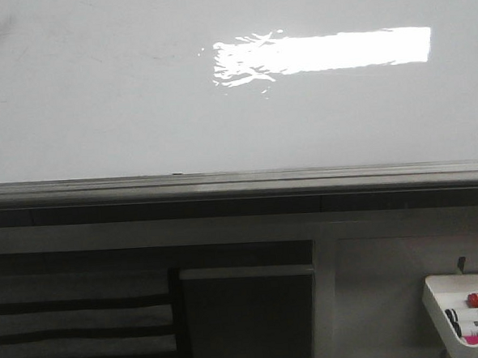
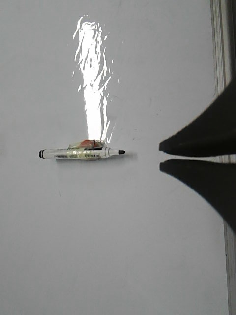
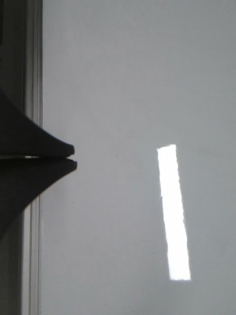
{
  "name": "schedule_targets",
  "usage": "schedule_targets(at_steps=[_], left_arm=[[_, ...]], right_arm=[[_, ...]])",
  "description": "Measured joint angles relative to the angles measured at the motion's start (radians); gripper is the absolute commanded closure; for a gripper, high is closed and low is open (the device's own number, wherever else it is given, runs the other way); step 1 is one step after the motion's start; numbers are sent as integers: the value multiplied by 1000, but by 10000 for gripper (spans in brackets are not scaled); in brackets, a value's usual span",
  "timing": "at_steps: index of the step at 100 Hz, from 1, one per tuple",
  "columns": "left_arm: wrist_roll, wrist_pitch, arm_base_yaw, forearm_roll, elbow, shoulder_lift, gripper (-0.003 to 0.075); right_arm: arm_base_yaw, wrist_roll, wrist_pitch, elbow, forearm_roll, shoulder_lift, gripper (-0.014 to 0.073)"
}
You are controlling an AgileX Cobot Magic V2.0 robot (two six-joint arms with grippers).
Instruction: Write number 3 on whiteboard
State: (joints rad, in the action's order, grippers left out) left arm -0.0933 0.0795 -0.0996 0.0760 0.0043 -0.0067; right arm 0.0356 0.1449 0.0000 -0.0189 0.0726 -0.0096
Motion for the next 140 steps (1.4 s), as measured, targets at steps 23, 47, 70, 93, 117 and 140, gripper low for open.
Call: schedule_targets(at_steps=[23,47,70,93,117,140], left_arm=[[0,0,0,0,0,0,739],[0,0,0,0,0,0,739],[0,55,0,16,-2,0,739],[0,-95,0,87,-170,2,739],[0,-408,0,3,-501,198,739],[0,-506,0,-27,-649,396,739]], right_arm=[[0,0,0,0,0,0,673],[0,0,0,0,0,0,673],[0,0,0,0,20,0,673],[0,0,183,195,20,25,673],[0,-16,464,521,39,267,673],[0,-21,582,665,41,450,673]])
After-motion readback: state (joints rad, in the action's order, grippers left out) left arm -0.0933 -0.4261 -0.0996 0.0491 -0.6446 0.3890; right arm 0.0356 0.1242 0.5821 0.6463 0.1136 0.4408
